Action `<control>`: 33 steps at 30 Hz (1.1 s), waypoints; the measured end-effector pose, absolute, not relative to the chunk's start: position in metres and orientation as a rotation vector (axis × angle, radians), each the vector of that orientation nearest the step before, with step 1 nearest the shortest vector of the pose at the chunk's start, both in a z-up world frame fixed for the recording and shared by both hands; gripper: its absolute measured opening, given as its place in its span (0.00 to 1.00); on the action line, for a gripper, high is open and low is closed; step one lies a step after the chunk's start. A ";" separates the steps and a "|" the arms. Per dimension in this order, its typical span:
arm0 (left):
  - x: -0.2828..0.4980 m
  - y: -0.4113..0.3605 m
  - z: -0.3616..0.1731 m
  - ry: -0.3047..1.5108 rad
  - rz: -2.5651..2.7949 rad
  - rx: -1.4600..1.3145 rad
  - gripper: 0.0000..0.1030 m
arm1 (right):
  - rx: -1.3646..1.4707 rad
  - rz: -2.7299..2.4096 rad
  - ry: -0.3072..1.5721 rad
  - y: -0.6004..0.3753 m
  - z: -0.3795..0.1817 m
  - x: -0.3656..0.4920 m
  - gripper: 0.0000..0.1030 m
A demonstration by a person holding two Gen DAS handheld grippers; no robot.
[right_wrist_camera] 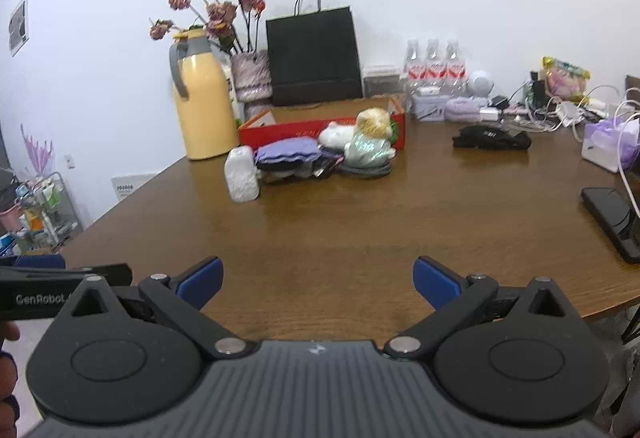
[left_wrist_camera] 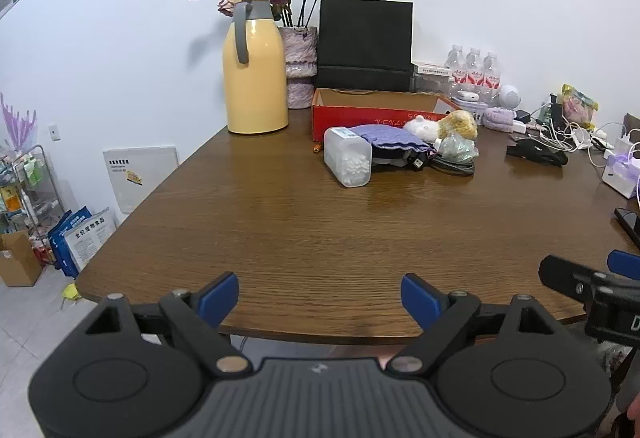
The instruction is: Organize objects
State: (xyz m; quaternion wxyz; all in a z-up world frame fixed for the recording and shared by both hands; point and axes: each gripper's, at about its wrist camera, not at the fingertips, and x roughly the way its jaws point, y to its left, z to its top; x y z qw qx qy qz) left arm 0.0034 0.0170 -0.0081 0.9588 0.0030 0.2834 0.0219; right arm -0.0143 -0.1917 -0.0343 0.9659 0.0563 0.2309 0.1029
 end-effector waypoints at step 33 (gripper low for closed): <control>0.000 0.013 -0.005 0.504 0.010 -0.005 0.89 | 0.171 0.144 0.540 -0.198 -0.047 -0.012 1.00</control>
